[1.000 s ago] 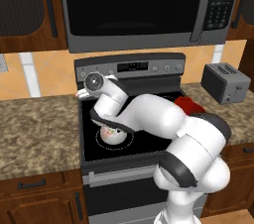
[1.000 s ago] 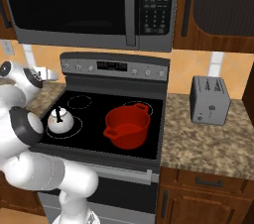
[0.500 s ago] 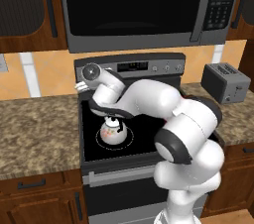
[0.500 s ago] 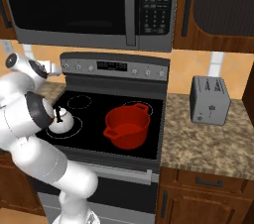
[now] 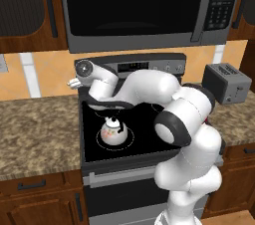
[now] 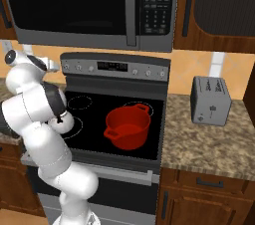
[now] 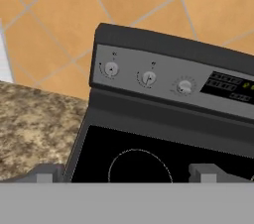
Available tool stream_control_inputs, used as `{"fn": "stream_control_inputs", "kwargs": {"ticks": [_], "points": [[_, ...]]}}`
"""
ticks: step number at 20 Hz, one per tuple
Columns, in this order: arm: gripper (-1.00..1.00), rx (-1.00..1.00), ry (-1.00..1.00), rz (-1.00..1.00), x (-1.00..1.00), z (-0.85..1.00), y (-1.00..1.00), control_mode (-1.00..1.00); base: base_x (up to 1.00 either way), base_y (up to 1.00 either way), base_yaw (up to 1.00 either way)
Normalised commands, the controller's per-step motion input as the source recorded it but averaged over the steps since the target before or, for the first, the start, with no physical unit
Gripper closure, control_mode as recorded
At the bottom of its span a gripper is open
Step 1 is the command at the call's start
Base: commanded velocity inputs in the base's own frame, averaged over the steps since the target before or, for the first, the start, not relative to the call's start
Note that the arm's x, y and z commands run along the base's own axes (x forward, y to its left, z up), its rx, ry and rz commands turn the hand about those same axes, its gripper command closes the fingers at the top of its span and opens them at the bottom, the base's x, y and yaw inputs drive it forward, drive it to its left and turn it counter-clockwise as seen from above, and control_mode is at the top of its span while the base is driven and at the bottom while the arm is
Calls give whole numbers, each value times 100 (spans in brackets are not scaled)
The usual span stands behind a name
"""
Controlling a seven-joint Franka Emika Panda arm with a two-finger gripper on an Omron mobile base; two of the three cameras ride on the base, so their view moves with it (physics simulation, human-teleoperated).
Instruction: Pick the kettle from the counter and place it on a stove burner. Then turn the burner on.
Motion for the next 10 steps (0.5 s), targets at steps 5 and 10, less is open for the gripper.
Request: {"fn": "stream_control_inputs", "kwargs": {"ticks": [5, 10], "points": [[-100, -1, 0, -1, 31, 1, 28, -100, 0, 0, 0], [-100, 0, 0, 0, 8, 0, 0, -100, 0, 0, 0]]}}
